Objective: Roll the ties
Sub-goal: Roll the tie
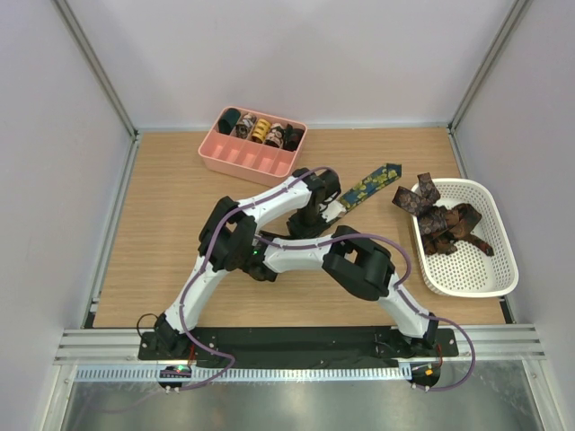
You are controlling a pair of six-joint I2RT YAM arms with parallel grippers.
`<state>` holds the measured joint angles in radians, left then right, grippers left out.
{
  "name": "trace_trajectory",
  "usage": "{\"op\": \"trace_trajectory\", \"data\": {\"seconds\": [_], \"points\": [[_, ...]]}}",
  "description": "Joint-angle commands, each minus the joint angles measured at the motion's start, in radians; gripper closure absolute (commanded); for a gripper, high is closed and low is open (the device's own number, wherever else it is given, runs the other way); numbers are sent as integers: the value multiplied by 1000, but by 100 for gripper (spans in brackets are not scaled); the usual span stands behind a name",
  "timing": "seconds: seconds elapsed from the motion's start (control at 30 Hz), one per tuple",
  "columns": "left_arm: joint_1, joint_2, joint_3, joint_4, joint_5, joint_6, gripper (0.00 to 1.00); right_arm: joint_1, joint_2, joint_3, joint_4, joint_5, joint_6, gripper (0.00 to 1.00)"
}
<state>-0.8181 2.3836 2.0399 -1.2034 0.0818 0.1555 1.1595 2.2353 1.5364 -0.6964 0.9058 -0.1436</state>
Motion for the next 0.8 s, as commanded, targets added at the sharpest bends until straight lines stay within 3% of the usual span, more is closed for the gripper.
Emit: {"op": "trace_trajectory", "data": {"seconds": [0.0, 0.03, 0.17, 0.6, 0.77], "points": [[-3, 63, -30, -143, -4, -8, 69, -43, 89, -29, -40, -114, 50, 64], [-1, 62, -27, -148, -7, -8, 68, -43, 89, -22, -43, -111, 55, 70], [-3, 57, -26, -145, -10, -8, 63, -44, 64, -25, -34, -120, 62, 75], [-1, -23, 42, -84, -76, 33, 44, -29, 18, -35, -17, -180, 84, 78], [-3, -72, 52, -47, -96, 61, 41, -24, 1, -47, -2, -200, 88, 78]]}}
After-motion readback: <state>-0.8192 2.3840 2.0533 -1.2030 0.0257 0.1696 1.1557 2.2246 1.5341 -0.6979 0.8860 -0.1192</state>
